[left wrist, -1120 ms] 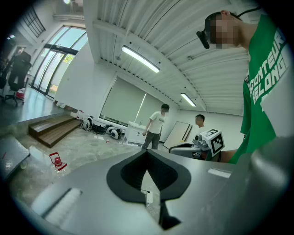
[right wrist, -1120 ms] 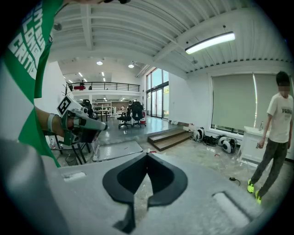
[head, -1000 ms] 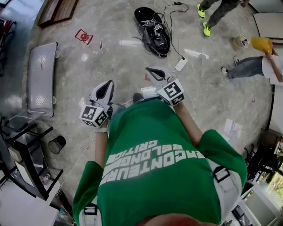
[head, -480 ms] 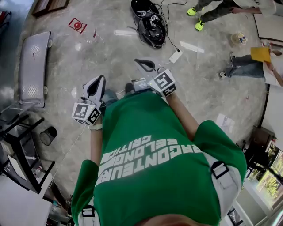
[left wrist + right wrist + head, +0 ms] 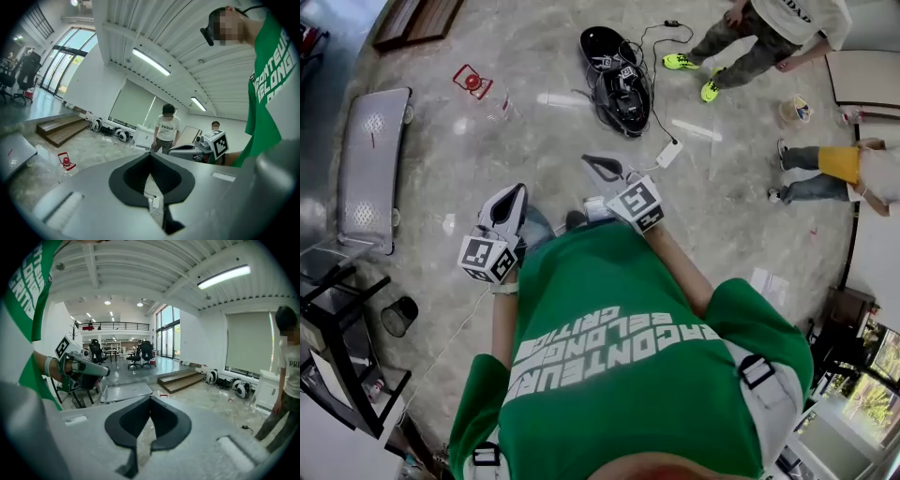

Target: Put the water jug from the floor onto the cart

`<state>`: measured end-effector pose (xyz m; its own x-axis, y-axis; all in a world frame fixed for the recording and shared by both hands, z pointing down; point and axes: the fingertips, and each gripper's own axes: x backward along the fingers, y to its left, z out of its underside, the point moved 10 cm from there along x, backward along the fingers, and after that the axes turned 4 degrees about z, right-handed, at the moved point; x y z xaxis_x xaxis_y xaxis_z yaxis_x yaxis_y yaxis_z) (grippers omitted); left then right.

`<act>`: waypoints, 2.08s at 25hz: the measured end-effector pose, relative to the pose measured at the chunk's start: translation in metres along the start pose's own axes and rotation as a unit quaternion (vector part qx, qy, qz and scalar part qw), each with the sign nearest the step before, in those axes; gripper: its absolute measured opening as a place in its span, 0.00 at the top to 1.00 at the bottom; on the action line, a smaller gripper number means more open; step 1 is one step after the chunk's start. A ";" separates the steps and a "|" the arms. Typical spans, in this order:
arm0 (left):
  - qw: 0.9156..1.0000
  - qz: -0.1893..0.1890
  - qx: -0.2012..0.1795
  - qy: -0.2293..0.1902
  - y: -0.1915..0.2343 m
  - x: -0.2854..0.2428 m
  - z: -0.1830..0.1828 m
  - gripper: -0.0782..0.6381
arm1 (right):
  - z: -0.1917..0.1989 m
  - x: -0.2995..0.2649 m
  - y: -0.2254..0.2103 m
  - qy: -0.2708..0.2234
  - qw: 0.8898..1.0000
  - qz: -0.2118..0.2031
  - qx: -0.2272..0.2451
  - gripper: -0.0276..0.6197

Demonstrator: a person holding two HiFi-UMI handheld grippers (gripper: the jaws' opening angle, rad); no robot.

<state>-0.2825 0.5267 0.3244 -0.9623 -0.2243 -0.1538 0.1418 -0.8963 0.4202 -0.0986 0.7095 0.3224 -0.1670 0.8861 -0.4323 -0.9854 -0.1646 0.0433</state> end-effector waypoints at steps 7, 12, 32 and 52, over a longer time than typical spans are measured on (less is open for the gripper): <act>1.000 0.022 0.001 0.002 0.055 0.003 -0.037 0.87 | -0.041 -0.051 0.009 0.011 1.000 0.008 0.005 0.97; 1.000 0.025 -0.009 -0.002 0.102 0.017 -0.063 0.87 | -0.072 -0.097 0.021 0.012 1.000 0.008 0.017 0.97; 1.000 0.010 0.014 -0.023 0.191 0.095 -0.080 0.87 | -0.120 -0.178 0.094 0.042 0.997 -0.002 0.059 0.97; 0.999 0.005 0.010 -0.035 0.238 0.105 -0.101 0.87 | -0.146 -0.228 0.094 0.044 0.997 0.002 0.063 0.97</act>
<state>-0.3266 0.2508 0.3182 -0.9747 -0.2054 -0.0878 0.1472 -0.8863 0.4392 -0.1488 0.4289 0.2937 -0.1723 0.8431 -0.5094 -0.9821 -0.1069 0.1551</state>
